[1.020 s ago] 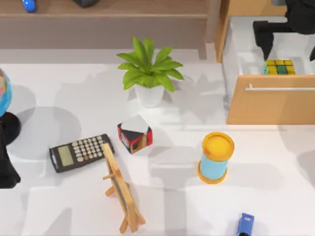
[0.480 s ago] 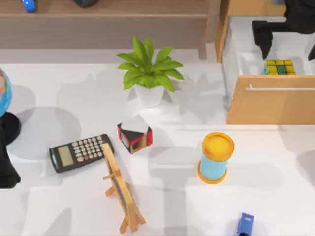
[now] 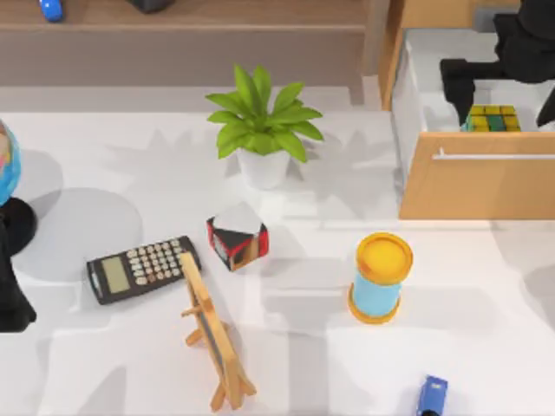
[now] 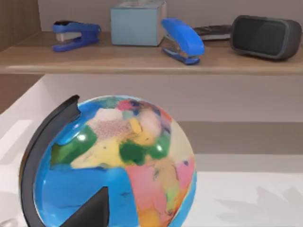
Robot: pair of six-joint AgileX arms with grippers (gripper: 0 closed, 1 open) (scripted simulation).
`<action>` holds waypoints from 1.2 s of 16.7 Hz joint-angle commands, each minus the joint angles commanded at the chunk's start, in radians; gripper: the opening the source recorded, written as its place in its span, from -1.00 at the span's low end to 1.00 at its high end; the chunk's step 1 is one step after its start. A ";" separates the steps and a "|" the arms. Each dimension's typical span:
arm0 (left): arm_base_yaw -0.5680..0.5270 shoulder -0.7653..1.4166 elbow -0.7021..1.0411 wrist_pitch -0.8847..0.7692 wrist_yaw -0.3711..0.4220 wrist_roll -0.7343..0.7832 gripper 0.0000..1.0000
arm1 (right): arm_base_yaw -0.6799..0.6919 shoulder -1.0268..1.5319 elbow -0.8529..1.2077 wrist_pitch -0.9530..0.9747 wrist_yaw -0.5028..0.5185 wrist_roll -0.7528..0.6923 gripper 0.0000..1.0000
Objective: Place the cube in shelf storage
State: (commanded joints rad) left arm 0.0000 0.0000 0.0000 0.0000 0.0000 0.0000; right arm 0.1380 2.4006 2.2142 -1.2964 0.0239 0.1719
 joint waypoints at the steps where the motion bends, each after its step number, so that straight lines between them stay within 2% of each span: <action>1: 0.000 0.000 0.000 0.000 0.000 0.000 1.00 | -0.001 0.014 -0.011 0.022 0.000 -0.001 1.00; 9: 0.000 0.000 0.000 0.000 0.000 0.000 1.00 | -0.004 0.066 -0.002 0.079 -0.001 -0.002 1.00; 20: 0.000 0.000 0.000 0.000 0.000 0.000 1.00 | -0.004 0.066 -0.002 0.079 -0.001 -0.002 -0.66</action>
State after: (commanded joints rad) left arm 0.0000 0.0000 0.0000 0.0000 0.0000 0.0000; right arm 0.1336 2.4662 2.2117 -1.2177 0.0230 0.1700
